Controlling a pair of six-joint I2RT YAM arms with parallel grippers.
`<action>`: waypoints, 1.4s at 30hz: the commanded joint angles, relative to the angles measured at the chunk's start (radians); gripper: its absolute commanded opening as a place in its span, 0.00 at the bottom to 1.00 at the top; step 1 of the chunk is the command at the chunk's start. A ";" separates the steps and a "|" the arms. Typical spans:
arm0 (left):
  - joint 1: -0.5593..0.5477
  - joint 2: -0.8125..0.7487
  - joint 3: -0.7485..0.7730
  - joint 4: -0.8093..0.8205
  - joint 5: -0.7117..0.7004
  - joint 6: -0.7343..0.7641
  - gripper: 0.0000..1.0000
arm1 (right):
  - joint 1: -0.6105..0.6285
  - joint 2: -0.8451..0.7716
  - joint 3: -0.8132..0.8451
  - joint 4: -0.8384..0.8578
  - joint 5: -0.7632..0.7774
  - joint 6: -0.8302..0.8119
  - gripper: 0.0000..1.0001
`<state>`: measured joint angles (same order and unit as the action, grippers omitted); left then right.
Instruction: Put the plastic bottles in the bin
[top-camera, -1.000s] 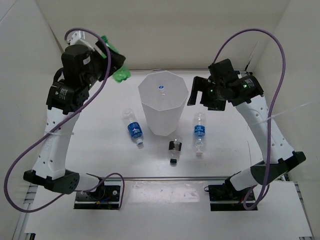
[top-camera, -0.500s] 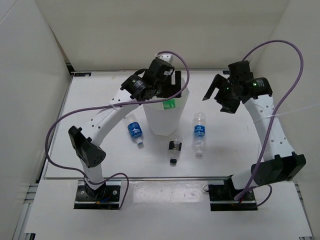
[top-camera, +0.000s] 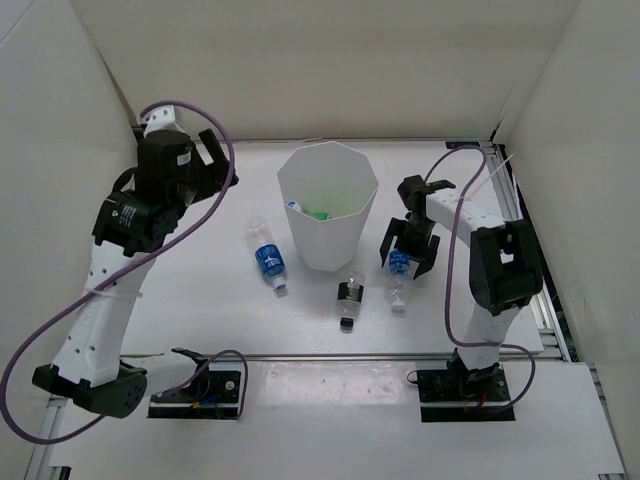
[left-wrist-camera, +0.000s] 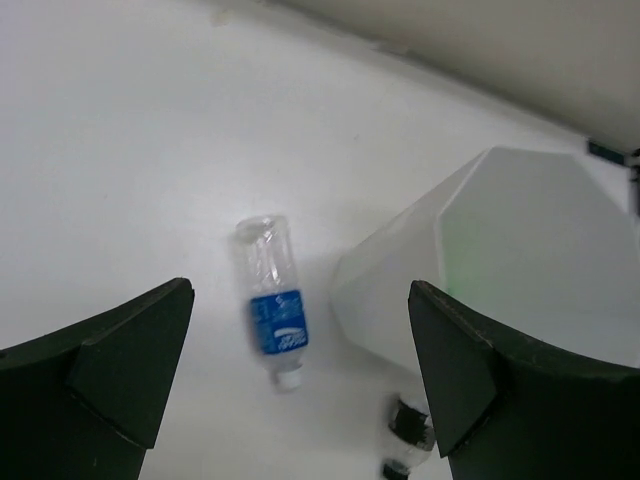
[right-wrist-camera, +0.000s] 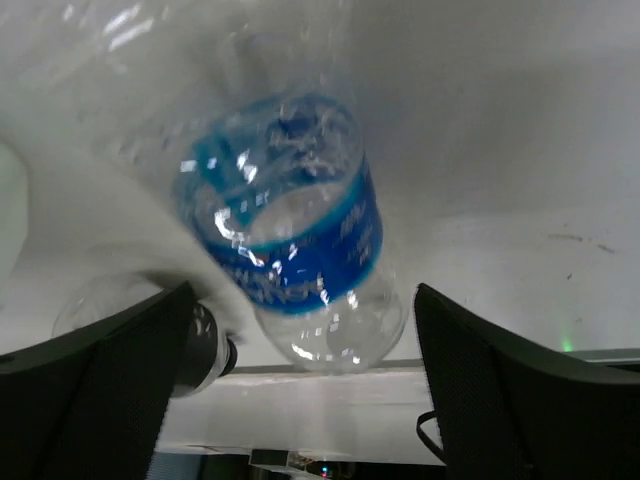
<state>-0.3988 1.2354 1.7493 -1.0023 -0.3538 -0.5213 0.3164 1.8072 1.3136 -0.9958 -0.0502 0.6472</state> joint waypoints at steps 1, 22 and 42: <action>0.049 0.018 -0.132 -0.076 0.061 -0.041 0.99 | 0.004 0.021 0.012 0.038 0.012 -0.008 0.88; 0.276 -0.105 -0.640 0.096 0.222 -0.290 0.99 | 0.013 -0.243 0.760 -0.400 0.059 0.080 0.02; 0.285 0.067 -0.700 0.217 0.483 -0.238 1.00 | 0.378 -0.092 1.067 -0.096 0.325 -0.204 1.00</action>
<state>-0.1196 1.2903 1.0538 -0.8234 0.0814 -0.7742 0.7002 1.8469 2.3455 -1.1225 0.2173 0.4805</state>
